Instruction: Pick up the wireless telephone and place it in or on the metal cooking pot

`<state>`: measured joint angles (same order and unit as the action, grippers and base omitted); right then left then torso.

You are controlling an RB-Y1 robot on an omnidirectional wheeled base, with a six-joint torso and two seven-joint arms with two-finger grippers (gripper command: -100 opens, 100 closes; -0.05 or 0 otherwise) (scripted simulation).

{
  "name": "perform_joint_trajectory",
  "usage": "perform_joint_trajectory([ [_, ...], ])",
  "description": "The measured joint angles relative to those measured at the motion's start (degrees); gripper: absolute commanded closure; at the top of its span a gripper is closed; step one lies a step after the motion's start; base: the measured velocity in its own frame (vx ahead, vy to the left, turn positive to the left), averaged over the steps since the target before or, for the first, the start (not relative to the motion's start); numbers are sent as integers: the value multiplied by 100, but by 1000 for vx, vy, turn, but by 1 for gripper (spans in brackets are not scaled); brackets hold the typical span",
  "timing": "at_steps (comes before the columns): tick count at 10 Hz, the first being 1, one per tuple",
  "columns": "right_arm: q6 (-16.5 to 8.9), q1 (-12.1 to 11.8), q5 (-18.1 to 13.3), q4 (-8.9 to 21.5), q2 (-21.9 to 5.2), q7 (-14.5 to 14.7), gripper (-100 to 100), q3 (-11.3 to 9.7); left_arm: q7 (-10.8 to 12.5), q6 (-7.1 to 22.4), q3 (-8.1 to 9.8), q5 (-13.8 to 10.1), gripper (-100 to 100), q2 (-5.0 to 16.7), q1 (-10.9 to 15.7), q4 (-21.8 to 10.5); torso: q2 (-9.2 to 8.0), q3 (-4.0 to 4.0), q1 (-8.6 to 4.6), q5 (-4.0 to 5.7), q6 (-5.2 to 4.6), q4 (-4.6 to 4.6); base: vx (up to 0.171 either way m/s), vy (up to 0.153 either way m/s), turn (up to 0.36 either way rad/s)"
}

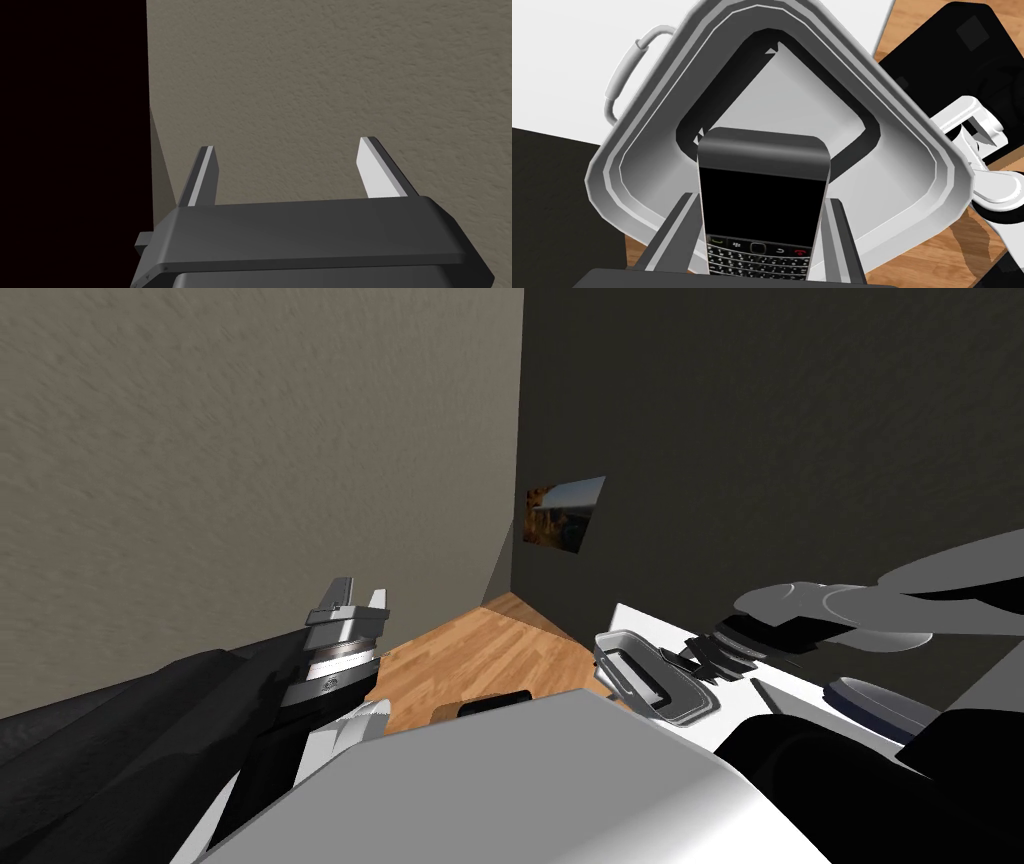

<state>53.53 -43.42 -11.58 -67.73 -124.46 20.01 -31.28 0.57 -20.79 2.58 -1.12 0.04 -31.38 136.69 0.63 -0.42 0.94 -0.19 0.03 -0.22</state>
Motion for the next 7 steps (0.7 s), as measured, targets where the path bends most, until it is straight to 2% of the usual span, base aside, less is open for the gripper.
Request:
perform_joint_trajectory([
  [1,-2,38,72,-56,-25,56,100,-118,0,0,0,0,0,0,0,0,-4,3,-13,-3,-3,2,45,27,4],
  [2,4,42,80,-66,-27,71,-100,-134,0,0,1,0,0,1,1,0,-26,16,-35,1,-5,9,10,8,3],
  [6,5,42,80,-66,-29,70,-100,-131,0,0,1,0,0,1,1,0,-57,35,-55,7,-8,18,1,1,0],
  [7,5,42,80,-66,-29,70,0,-131,0,0,1,0,0,1,1,0,-58,36,-56,8,-8,18,0,0,0],
])
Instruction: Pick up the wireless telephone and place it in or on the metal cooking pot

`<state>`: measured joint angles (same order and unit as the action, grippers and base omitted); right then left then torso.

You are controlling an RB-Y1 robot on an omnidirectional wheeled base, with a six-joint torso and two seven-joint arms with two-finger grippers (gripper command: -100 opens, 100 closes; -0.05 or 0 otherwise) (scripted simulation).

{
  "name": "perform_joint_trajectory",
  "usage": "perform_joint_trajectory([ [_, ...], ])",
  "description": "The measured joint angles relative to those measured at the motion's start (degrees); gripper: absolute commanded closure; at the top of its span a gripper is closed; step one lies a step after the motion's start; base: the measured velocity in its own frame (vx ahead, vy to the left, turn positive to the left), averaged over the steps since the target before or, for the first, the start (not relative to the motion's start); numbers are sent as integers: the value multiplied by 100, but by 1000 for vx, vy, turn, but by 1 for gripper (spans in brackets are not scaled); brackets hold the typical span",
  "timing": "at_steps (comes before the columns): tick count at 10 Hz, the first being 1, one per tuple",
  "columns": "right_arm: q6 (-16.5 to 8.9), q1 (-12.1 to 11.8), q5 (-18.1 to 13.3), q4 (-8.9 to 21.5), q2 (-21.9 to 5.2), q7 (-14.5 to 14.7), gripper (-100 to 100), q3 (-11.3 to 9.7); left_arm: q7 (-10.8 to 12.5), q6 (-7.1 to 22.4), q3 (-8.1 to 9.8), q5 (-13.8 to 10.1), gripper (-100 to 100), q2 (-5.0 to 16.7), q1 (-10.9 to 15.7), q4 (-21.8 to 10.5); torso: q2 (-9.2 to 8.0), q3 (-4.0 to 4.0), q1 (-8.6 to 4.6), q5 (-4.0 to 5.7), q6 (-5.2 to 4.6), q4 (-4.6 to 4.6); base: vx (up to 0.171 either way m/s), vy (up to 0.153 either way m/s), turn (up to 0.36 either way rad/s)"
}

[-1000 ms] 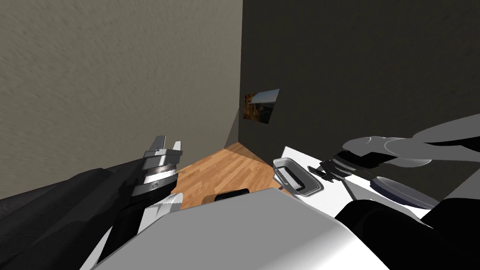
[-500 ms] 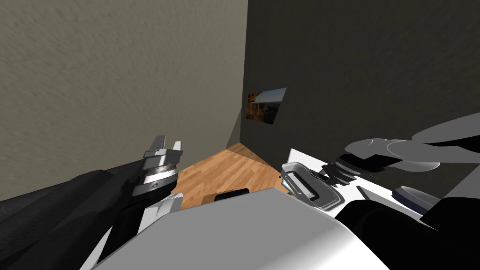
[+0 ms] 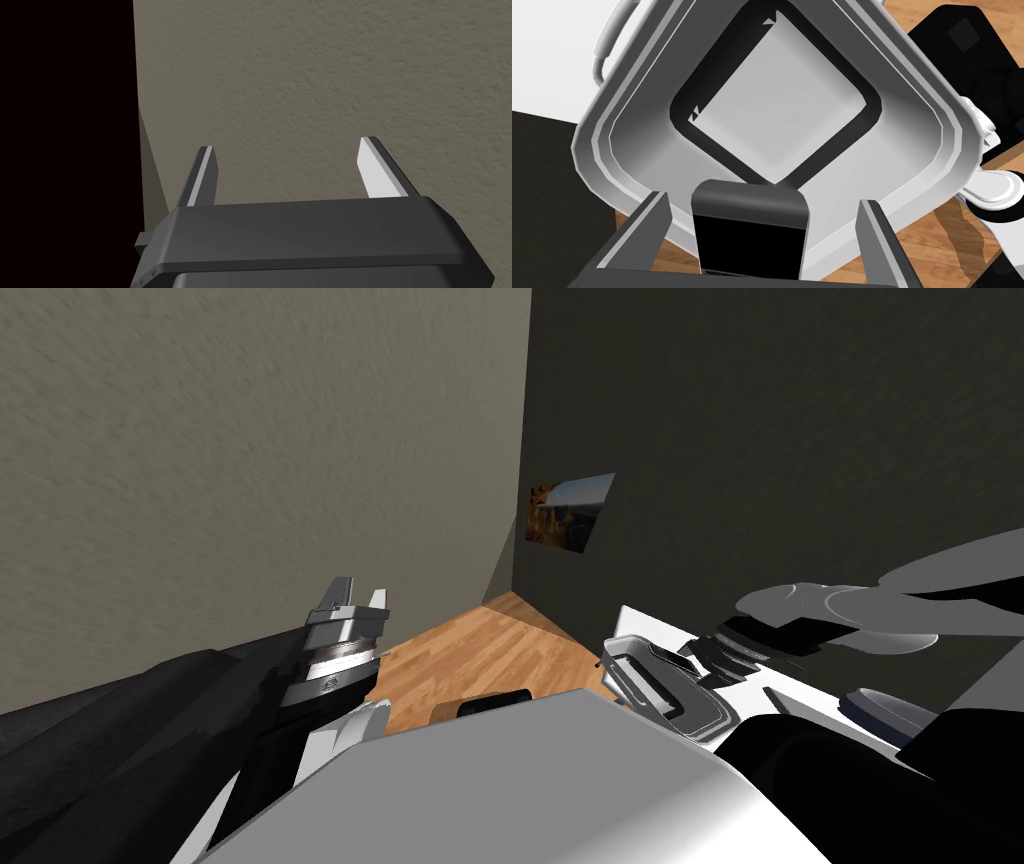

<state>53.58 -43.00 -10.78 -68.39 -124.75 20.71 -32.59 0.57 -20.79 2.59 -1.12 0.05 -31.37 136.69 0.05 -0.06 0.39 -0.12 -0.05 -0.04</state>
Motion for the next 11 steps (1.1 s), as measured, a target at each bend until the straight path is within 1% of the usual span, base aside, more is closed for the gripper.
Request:
perform_joint_trajectory([
  [1,0,0,0,0,0,0,-100,0,0,0,0,0,0,0,0,0,0,0,0,0,0,0,-11,-14,-85],
  [2,49,65,72,-31,-126,2,-100,-58,0,0,0,0,0,0,0,0,-4,2,-2,-1,-1,1,-27,-31,-116],
  [3,121,143,164,-98,-315,-13,-100,-111,0,0,0,0,0,0,0,0,-9,5,-7,0,-1,2,-24,-31,-65],
  [4,231,85,165,-39,-402,-61,-100,13,0,0,0,0,0,0,0,0,-9,5,-9,2,0,2,-25,-35,-91],
  [5,336,125,222,-47,-552,-91,-100,21,0,0,0,0,0,0,0,0,-10,6,-10,1,-1,3,-24,-30,-64],
  [6,434,199,288,-48,-674,-86,-100,-39,0,0,0,0,0,0,0,0,-10,6,-9,2,-1,3,-21,-28,-98],
  [7,530,239,349,-54,-812,-89,-100,-49,0,0,0,0,0,0,0,0,-10,6,-8,1,-2,3,-9,-11,-18],
  [8,552,243,355,-55,-827,-91,0,-48,0,0,0,0,0,0,0,0,-7,4,-5,3,0,2,0,0,0],
  [11,550,242,355,-55,-825,-91,0,-49,0,0,0,0,0,0,0,0,-2,1,0,1,0,0,0,0,0],
])
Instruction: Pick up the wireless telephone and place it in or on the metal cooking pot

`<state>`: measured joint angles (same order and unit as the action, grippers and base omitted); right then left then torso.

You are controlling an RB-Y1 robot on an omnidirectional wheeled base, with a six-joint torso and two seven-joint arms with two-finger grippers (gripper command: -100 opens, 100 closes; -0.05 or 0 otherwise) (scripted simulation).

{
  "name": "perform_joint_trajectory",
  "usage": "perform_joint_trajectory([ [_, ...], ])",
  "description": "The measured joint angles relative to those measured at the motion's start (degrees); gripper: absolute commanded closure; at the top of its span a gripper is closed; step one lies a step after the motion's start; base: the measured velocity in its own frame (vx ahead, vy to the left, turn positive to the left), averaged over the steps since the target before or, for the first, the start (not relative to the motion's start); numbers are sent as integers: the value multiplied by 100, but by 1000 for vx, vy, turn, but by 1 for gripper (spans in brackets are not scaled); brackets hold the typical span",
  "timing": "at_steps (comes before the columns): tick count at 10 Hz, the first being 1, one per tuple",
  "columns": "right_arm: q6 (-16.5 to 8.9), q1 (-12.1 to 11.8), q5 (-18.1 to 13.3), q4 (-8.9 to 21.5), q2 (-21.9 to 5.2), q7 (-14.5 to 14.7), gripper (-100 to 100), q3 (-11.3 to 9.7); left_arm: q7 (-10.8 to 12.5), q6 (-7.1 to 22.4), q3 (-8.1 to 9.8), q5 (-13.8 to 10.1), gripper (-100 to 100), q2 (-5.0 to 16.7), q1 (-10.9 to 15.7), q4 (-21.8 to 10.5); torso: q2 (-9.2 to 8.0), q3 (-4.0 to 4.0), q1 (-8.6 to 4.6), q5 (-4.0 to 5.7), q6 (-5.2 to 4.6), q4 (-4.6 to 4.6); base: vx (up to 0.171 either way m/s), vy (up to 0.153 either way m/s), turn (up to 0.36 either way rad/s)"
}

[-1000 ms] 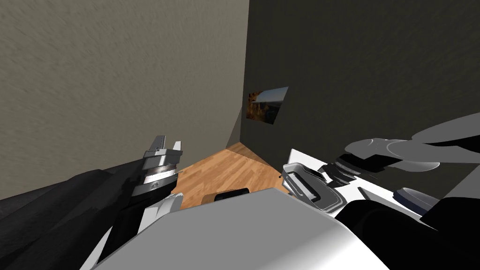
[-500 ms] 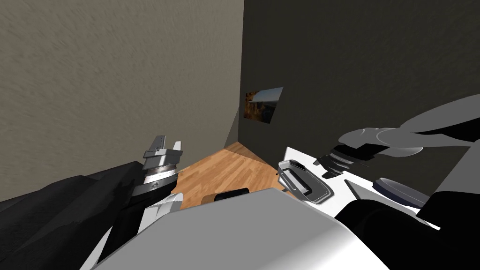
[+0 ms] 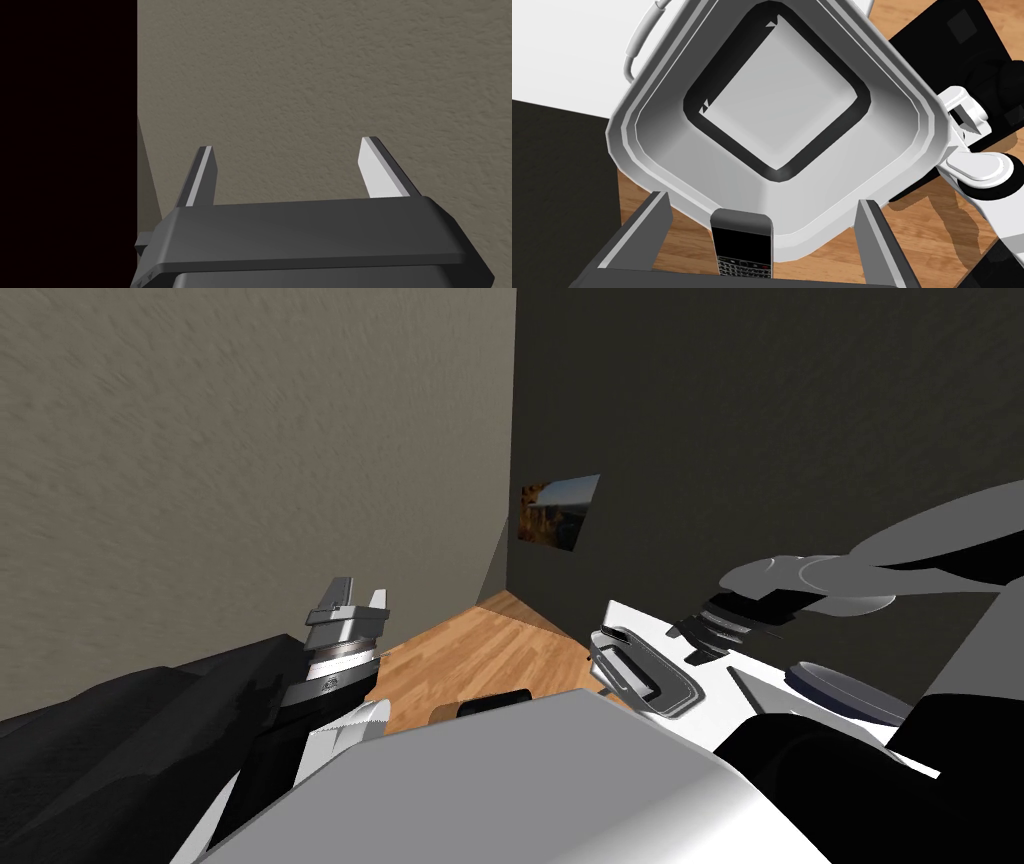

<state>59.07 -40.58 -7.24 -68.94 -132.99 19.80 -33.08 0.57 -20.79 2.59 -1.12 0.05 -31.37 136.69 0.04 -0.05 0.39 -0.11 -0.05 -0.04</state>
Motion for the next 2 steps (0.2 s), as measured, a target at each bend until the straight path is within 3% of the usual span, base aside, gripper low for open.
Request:
perform_joint_trajectory([
  [2,0,0,0,0,0,0,0,0,0,0,0,0,0,0,0,0,0,0,0,0,0,0,0,0,0],
])
